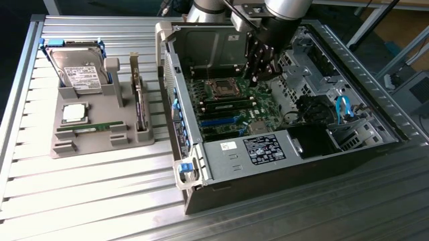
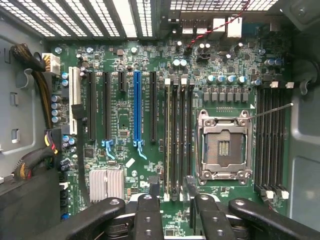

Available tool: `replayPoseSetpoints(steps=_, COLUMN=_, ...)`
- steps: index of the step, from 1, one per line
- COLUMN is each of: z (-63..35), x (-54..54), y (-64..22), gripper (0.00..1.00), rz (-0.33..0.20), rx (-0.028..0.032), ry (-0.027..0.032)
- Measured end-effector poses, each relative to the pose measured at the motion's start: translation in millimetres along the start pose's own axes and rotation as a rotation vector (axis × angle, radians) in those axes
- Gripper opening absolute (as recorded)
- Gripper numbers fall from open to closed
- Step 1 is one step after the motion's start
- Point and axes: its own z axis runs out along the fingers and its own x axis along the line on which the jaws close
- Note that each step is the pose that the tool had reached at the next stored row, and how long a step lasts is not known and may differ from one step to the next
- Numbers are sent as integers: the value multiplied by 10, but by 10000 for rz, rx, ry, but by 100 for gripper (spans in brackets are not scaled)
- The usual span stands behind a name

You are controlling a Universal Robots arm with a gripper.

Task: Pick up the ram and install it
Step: 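Insert the ram into the slot, then press down the ram until it locks into place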

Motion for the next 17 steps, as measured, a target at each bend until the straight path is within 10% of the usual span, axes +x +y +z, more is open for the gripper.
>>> replayPoseSetpoints(steps=13, z=-1, x=0, y=0, gripper=31, rz=0, rx=0, ry=2)
replayPoseSetpoints(steps=15, z=-1, x=0, y=0, gripper=10, rz=0, rx=-1, ry=2)
replayPoseSetpoints(steps=17, z=-1, x=0, y=0, gripper=10, rz=0, rx=0, ry=2)
